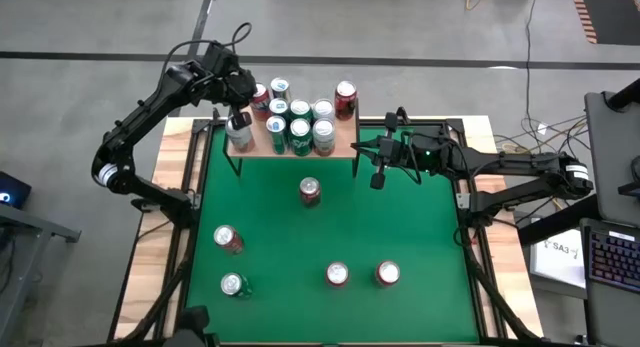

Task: Place canned beverage on shelf
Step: Put the orange can on the shelf

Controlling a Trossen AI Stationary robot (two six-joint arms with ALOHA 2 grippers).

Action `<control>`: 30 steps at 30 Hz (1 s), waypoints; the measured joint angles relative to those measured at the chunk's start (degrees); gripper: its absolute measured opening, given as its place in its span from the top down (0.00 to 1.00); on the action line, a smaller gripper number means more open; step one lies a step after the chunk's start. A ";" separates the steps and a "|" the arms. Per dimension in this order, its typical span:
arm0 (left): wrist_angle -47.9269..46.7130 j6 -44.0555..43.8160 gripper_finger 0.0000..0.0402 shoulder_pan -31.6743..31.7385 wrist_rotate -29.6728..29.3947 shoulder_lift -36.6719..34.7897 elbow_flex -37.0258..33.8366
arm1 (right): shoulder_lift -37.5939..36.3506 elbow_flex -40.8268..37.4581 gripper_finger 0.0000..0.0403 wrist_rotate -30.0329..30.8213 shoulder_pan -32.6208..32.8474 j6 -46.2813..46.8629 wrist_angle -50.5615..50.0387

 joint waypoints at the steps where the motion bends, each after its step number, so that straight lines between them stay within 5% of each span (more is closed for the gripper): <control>1: -0.04 -0.13 1.00 0.00 0.00 -0.04 0.00 | 0.00 0.00 0.98 0.00 0.00 0.00 0.00; 11: -0.08 -5.88 1.00 -0.17 0.71 -3.85 0.00 | 0.00 0.00 0.98 0.00 -0.20 0.05 -0.02; 16: 0.70 -12.43 1.00 -1.29 11.26 -8.32 -1.25 | 0.00 -0.03 0.98 0.02 -0.20 1.32 0.42; 30: 21.18 -19.42 1.00 -22.18 13.41 -24.21 -18.33 | 0.02 -0.06 0.98 -0.51 -0.07 19.04 2.85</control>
